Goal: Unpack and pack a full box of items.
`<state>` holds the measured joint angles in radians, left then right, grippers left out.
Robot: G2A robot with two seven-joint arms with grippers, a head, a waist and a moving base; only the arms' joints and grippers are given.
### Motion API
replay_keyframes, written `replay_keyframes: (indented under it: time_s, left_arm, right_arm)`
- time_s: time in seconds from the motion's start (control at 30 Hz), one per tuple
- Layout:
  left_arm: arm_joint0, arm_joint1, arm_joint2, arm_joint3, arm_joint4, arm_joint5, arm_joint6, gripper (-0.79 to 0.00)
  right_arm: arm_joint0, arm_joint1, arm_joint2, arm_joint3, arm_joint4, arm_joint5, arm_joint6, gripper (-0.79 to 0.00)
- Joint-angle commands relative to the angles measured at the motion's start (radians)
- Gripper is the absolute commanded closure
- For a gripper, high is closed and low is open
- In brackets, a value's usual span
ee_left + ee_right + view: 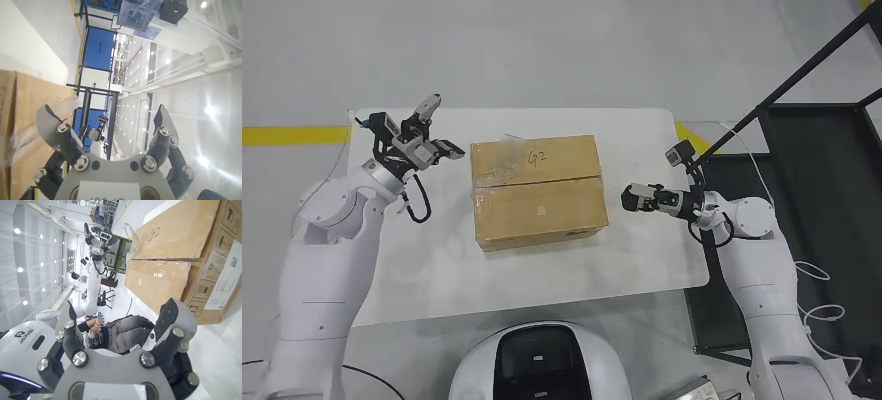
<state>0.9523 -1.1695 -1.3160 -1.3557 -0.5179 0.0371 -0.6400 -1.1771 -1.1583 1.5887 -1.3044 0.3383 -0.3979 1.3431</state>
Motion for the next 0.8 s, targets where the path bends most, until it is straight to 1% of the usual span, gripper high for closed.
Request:
replay_keyframes:
  time_s: [0.0, 0.03, 0.1, 0.13, 0.23, 0.33, 0.47, 0.6, 0.77]
  left_arm:
    - [-0.036, -0.009, 0.055, 0.051, 0.089, -0.122, 0.015, -0.785]
    - [-0.054, -0.011, 0.074, 0.075, 0.152, -0.171, 0.039, -0.785]
    - [-0.09, -0.015, 0.111, 0.119, 0.259, -0.225, 0.05, -0.785]
    - [-0.109, -0.015, 0.12, 0.137, 0.328, -0.255, 0.072, -0.785]
    - [-0.148, -0.012, 0.148, 0.17, 0.495, -0.291, 0.085, -0.785]
    - [-0.163, -0.007, 0.166, 0.178, 0.652, -0.335, 0.111, -0.785]
    - [-0.158, -0.001, 0.186, 0.17, 0.86, -0.415, 0.186, -0.785]
    - [-0.153, 0.002, 0.202, 0.167, 0.985, -0.473, 0.235, -0.785]
    - [-0.153, 0.002, 0.202, 0.167, 0.985, -0.473, 0.235, -0.785]
  right_arm:
    - [0.0, 0.0, 0.0, 0.0, 0.0, 0.0, 0.0, -0.785]
    - [0.0, 0.0, 0.0, 0.0, 0.0, 0.0, 0.0, -0.785]
    - [0.0, 0.0, 0.0, 0.0, 0.0, 0.0, 0.0, -0.785]
    - [0.0, 0.0, 0.0, 0.0, 0.0, 0.0, 0.0, -0.785]
    - [0.0, 0.0, 0.0, 0.0, 0.0, 0.0, 0.0, -0.785]
    - [0.0, 0.0, 0.0, 0.0, 0.0, 0.0, 0.0, -0.785]
    - [0.0, 0.0, 0.0, 0.0, 0.0, 0.0, 0.0, -0.785]
    - [0.0, 0.0, 0.0, 0.0, 0.0, 0.0, 0.0, -0.785]
    - [0.0, 0.0, 0.0, 0.0, 0.0, 0.0, 0.0, -0.785]
